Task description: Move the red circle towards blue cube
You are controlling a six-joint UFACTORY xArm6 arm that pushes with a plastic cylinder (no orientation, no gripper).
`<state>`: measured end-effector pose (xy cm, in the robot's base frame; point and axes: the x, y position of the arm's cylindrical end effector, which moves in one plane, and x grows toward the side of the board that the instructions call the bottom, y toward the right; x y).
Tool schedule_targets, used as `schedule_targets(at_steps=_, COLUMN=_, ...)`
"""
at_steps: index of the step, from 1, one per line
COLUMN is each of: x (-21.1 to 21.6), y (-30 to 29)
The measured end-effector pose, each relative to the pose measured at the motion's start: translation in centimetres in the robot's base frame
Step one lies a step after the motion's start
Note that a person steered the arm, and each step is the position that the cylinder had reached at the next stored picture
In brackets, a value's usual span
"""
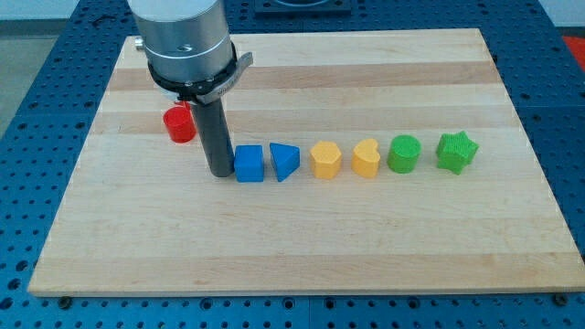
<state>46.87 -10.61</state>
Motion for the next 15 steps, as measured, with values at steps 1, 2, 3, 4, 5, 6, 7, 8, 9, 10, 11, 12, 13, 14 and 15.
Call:
schedule_targets(at_steps=1, x=-3.1, y=-0.3)
schedule_targets(at_steps=2, x=-7.2, y=-0.3)
schedule_targets(at_steps=3, x=-10.4, y=-1.8)
schedule_targets(at_steps=4, x=-10.6, y=-4.1)
schedule_targets(at_steps=5, x=-10.6, y=-4.7)
schedule_targets(at_steps=6, x=-10.6, y=-6.7)
schedule_targets(at_steps=7, x=-10.2, y=-7.1)
schedule_targets(at_steps=8, x=-8.9, y=-7.1)
schedule_targets(at_steps=9, x=-6.6, y=-7.1)
schedule_targets(at_steps=10, x=-4.8, y=-7.1)
schedule_targets(at_steps=11, x=-4.8, y=-8.4)
schedule_targets(at_steps=12, x=-4.6, y=-10.8)
schedule_targets(at_steps=13, x=-3.3, y=-10.6)
schedule_targets(at_steps=14, x=-2.9, y=-8.9)
schedule_targets(at_steps=15, x=-2.9, y=-8.5)
